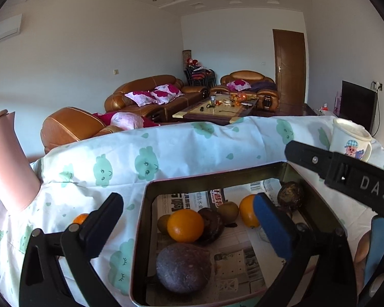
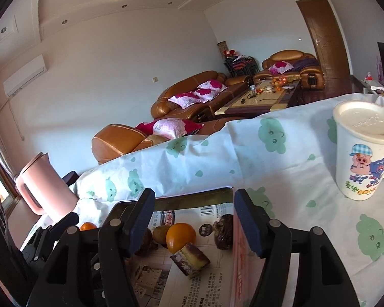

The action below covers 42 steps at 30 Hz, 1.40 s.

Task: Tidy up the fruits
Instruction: 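Open both grippers to release the orange and cake into the tray, then withdraw both grippers from the tray toward the last orange and cake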

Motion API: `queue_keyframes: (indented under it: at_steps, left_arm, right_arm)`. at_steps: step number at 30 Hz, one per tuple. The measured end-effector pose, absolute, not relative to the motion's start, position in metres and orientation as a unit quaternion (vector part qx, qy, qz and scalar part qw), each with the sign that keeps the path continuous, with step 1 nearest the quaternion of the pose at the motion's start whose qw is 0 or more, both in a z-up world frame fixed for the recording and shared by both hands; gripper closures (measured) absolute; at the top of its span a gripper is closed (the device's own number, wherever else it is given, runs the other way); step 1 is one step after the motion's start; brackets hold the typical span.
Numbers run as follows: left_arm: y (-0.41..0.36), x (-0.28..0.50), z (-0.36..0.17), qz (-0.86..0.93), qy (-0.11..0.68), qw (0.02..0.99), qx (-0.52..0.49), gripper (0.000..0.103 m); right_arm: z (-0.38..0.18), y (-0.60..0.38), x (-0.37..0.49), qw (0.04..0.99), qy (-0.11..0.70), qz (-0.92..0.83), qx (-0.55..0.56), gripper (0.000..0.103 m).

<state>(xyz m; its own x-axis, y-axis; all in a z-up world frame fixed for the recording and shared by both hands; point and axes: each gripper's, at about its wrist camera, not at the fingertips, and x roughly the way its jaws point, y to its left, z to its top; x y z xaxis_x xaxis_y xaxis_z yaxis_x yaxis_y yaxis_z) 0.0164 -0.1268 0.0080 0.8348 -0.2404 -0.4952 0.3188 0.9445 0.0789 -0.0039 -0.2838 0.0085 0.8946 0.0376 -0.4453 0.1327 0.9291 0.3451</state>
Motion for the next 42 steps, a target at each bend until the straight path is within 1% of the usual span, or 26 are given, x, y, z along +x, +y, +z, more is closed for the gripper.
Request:
queue_keyframes:
  at_steps: [7,13,26,31,36,42]
  left_arm:
    - [-0.112,0.017,0.007,-0.122,0.248,0.959,0.065,0.000]
    - [-0.106,0.010,0.009,-0.104,0.224,0.966,0.081,0.000]
    - [-0.083,0.003,0.009,-0.109,0.237,0.963,0.067,0.000]
    - [-0.069,0.004,0.007,-0.109,0.249,0.960,0.064,0.000]
    - [-0.053,0.007,0.005,-0.102,0.260,0.958,0.065,0.000]
    - [-0.025,0.017,0.000,-0.088,0.279,0.955,0.052,0.000]
  right_arm:
    - [0.007,-0.286,-0.015,0.960,0.198,-0.074,0.182,0.037]
    - [0.011,-0.276,-0.026,0.969,0.171,-0.104,0.148,0.037]
    - [0.011,-0.264,-0.049,0.961,0.178,-0.152,0.145,0.037]
    - [0.011,-0.245,-0.052,0.962,0.182,-0.147,0.143,0.037]
    - [0.012,-0.217,-0.047,0.966,0.188,-0.133,0.115,0.037]
    - [0.008,-0.184,-0.033,0.966,0.205,-0.097,0.125,0.037]
